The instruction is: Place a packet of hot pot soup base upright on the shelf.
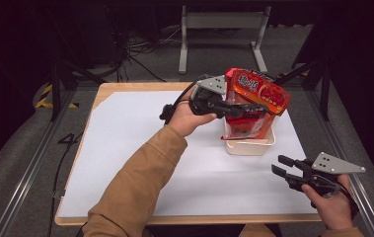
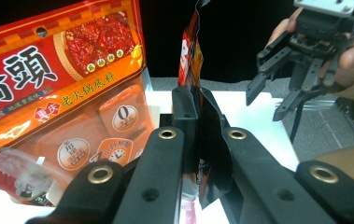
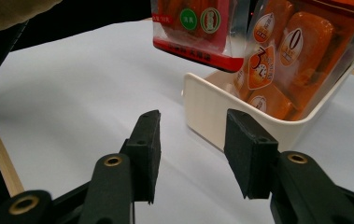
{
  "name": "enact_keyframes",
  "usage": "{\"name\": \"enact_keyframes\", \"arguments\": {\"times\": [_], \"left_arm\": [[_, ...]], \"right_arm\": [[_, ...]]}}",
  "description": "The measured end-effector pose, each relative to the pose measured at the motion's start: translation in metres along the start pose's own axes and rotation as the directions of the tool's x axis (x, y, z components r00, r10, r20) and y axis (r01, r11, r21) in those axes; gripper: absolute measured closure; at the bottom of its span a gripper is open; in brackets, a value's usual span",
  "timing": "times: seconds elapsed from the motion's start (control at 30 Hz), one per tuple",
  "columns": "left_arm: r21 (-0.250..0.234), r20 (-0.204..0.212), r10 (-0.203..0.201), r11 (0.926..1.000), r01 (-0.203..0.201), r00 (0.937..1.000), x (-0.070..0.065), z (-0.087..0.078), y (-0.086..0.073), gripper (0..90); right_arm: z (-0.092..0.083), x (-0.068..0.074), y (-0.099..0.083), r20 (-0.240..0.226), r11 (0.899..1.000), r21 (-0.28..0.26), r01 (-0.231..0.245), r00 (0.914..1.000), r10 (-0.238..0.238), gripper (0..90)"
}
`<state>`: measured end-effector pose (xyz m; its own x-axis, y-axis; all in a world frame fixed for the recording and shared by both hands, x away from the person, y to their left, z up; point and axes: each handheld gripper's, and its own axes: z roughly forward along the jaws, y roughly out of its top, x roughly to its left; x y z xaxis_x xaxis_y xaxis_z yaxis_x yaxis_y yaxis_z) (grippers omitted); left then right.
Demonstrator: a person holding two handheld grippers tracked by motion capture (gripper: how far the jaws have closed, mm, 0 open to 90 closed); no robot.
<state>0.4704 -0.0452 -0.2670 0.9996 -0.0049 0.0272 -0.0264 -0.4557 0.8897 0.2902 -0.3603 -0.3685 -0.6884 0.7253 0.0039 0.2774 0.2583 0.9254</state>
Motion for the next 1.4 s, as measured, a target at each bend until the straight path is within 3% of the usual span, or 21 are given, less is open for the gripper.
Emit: {"name": "enact_keyframes", "arguments": {"times": [0.27,0.47,0.93,1.4], "left_arm": [[-0.026,0.013,0.006,0.9996,-0.006,0.9999,0.010,0.014,0.001,89.7],[0.016,0.023,0.016,0.9997,-0.017,0.9996,0.013,0.028,-0.001,89.7],[0.016,0.023,-0.003,0.9999,0.003,0.9997,0.015,0.042,-0.009,89.6],[0.057,0.037,-0.006,0.9984,0.004,0.9993,0.014,0.061,-0.015,89.3]], "right_arm": [[-0.002,-0.004,-0.001,-0.001,1.000,-0.009,-0.004,1.0000,0.004,55.5],[-0.002,-0.005,-0.002,-0.002,1.000,-0.014,-0.011,0.9999,0.011,55.4],[0.001,-0.004,-0.001,-0.013,1.000,-0.013,-0.005,0.9999,0.005,55.2],[0.002,-0.005,-0.002,-0.016,1.000,-0.011,-0.009,0.9998,0.009,55.1]]}}
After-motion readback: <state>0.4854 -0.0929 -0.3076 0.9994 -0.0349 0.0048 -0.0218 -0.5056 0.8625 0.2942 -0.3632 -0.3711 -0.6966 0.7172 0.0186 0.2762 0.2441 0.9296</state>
